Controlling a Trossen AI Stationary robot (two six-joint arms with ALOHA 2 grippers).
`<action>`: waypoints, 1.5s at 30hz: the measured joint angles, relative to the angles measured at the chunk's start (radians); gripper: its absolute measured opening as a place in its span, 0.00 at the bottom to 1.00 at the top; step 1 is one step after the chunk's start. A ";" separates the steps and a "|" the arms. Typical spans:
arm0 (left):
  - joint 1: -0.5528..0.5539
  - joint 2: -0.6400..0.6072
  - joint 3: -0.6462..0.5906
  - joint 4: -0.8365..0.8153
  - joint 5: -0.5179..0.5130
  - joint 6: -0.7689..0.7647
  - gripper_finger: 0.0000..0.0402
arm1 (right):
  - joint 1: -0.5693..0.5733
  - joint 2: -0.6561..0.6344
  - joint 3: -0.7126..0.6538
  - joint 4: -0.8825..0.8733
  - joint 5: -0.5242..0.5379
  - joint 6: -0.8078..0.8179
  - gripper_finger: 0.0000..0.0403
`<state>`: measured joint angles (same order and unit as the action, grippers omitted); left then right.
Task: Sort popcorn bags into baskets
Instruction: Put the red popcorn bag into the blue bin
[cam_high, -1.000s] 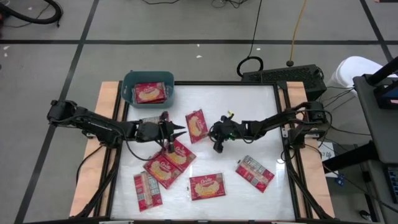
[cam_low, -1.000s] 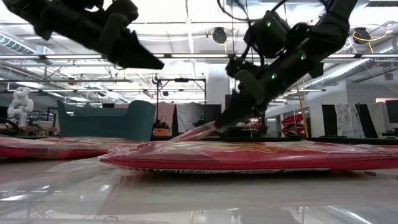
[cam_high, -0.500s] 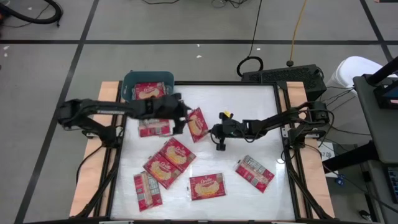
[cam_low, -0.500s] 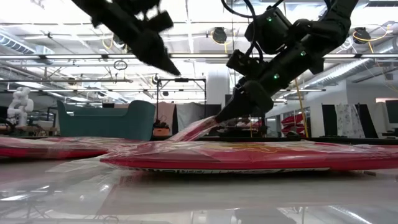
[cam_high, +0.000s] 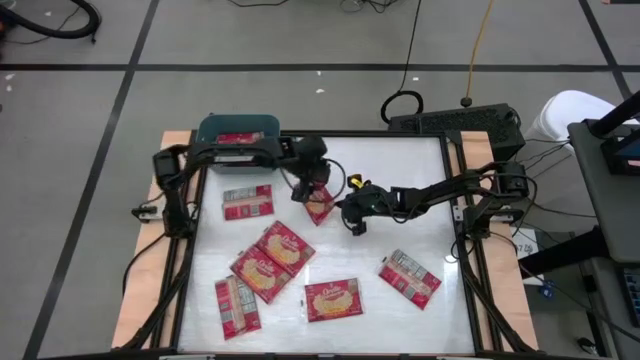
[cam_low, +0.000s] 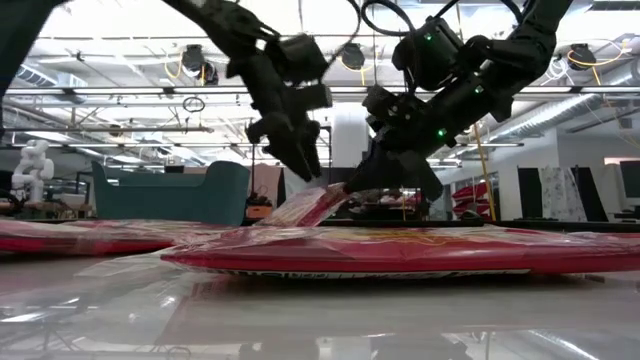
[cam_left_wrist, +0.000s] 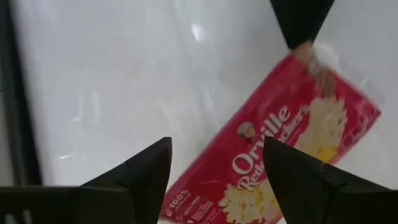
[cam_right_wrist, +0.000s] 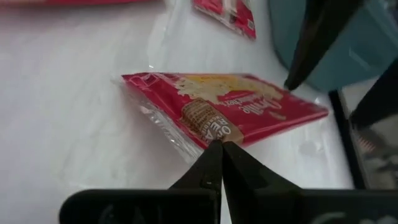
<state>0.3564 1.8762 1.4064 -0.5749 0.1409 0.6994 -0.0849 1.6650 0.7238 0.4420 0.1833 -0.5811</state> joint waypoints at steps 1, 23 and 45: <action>0.005 0.023 0.032 -0.033 0.016 0.016 0.62 | 0.000 0.000 0.000 0.004 0.000 -0.025 0.00; 0.045 0.133 0.156 -0.331 0.081 0.163 0.05 | 0.028 -0.011 0.000 0.056 0.107 -0.080 0.00; -0.075 -0.287 0.155 -0.520 -0.199 -0.093 0.04 | 0.257 -0.275 0.000 -0.357 0.419 0.824 0.44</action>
<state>0.2810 1.5890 1.5612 -1.0947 -0.0582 0.6067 0.1724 1.3900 0.7235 0.0850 0.6025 0.2429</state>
